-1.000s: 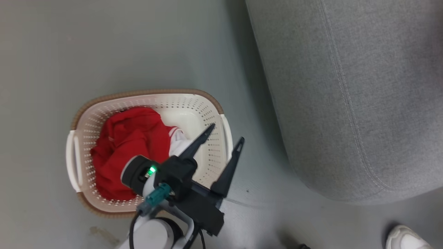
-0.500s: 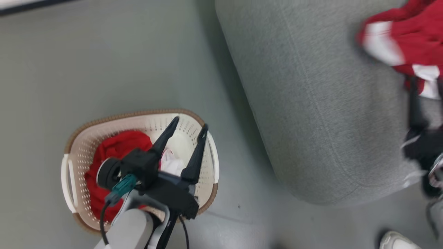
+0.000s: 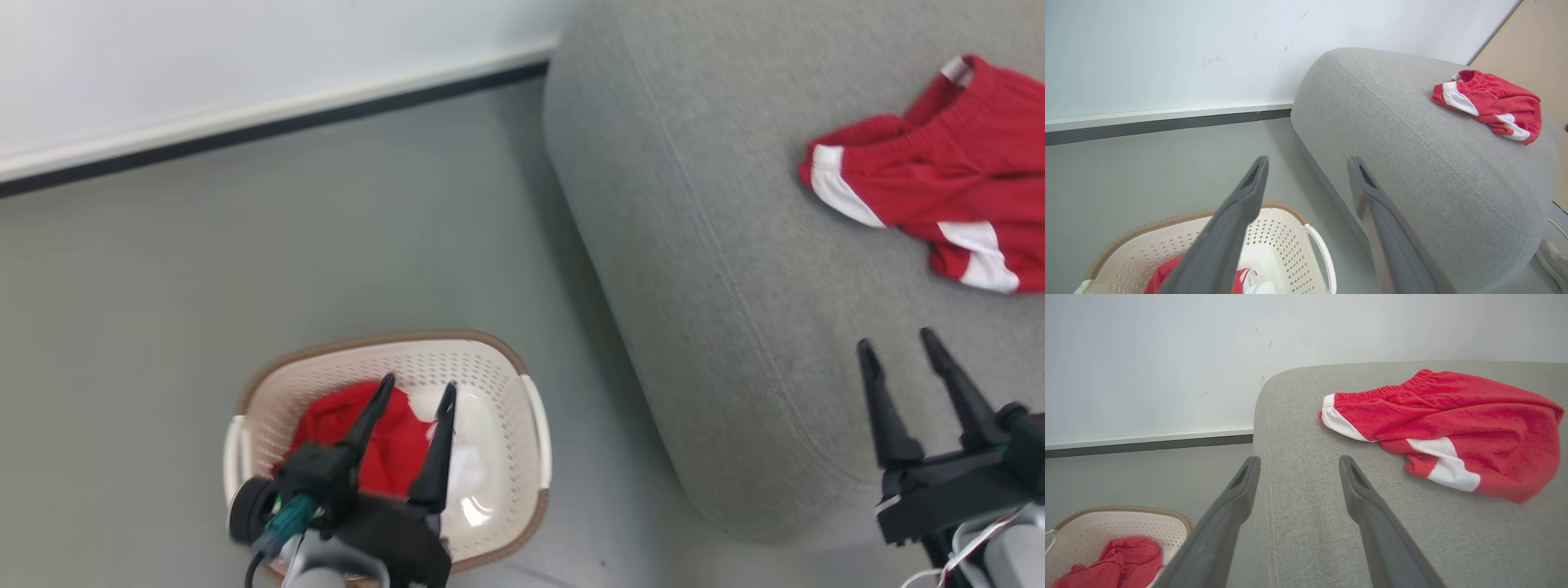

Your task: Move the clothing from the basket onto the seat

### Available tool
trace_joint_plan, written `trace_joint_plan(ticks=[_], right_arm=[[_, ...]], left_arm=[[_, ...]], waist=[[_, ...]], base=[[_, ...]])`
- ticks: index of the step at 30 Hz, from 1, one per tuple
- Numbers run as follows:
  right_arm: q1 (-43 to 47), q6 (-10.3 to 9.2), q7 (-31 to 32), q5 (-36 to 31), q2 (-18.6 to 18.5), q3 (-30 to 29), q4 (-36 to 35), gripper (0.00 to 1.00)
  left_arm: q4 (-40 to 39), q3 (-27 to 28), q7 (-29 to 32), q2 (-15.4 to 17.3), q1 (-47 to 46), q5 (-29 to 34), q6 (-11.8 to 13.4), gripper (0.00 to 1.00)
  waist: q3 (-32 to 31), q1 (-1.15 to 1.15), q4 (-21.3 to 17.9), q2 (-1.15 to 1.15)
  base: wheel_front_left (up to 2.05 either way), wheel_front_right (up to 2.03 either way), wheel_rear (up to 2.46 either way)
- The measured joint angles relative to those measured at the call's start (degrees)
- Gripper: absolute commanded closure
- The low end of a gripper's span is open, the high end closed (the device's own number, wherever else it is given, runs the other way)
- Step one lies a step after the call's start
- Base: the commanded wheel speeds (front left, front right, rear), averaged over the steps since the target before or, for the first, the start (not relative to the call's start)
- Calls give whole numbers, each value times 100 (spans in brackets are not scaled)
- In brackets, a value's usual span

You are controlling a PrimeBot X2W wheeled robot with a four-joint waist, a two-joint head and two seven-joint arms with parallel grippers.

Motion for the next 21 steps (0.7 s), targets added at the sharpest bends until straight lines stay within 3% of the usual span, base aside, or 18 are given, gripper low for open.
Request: trace_joint_plan(ticks=[11,21], right_arm=[[922,-337,-1,-372,356,168,-412,0],[1358,-456,0,-702,503,419,-740,0]], left_arm=[[198,612,-135,199,765,-22,76,0],[-10,1152,-166,588,1667,-225,126,0]], waist=[[-797,1,763,0],[-1653,1,1265,-1]], base=[[0,0,0],[0,0,0]])
